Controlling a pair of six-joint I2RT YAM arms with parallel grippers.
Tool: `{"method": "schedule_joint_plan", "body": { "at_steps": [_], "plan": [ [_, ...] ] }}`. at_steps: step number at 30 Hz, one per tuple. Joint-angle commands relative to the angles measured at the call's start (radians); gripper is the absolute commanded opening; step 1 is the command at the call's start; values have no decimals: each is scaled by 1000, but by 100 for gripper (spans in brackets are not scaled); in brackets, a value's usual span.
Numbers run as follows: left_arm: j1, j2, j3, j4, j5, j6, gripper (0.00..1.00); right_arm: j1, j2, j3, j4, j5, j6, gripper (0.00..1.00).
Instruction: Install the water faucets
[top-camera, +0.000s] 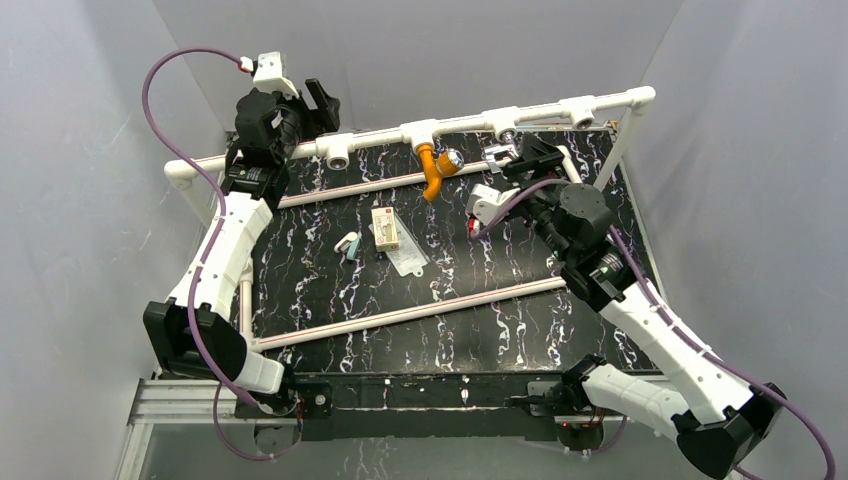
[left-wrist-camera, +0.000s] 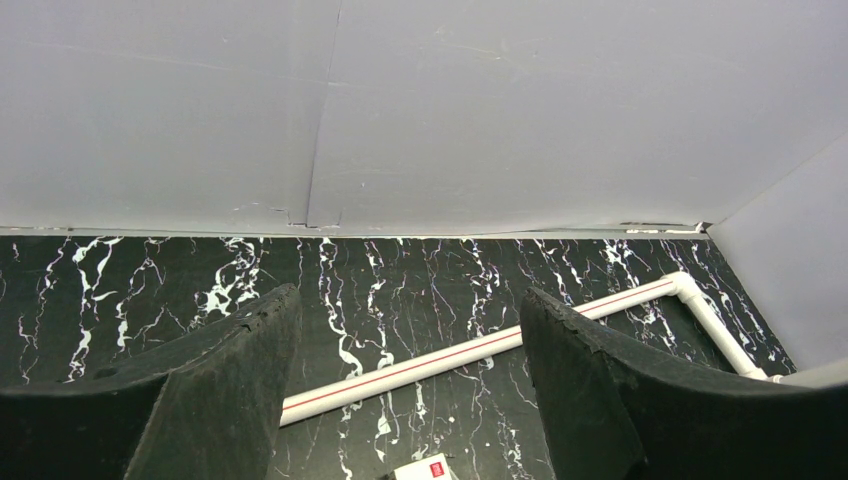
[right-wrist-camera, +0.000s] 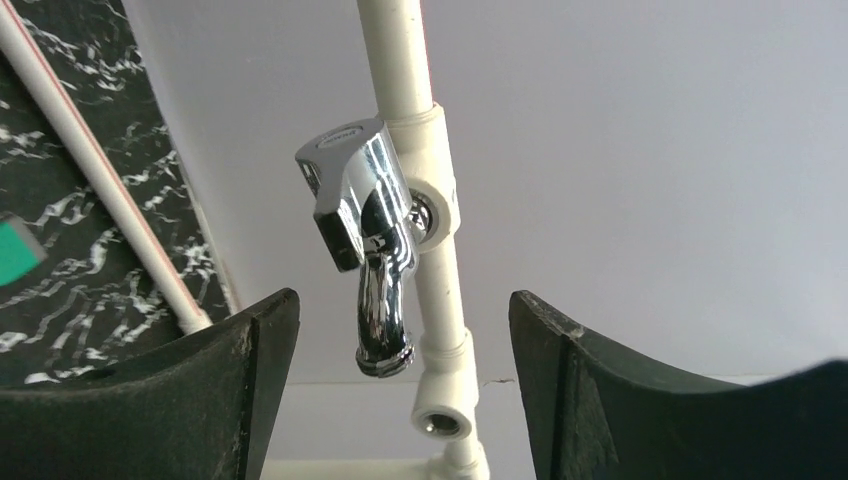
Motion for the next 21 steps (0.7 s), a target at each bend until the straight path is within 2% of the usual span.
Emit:
{"method": "schedule_joint_plan", "body": {
  "at_steps": [1, 8, 12, 21],
  "plan": [
    [13, 130, -108, -288, -1, 7, 77, 16, 23, -26, 164, 18, -190, 82],
    [13, 133, -108, -289, -1, 7, 77, 59, 72, -13, 198, 66, -304, 77],
    [15, 130, -107, -290, -1, 7, 77, 68, 96, 7, 181, 80, -323, 74],
    [15, 129, -108, -290, -1, 6, 77, 70, 130, -6, 240, 125, -338, 61]
  ]
}}
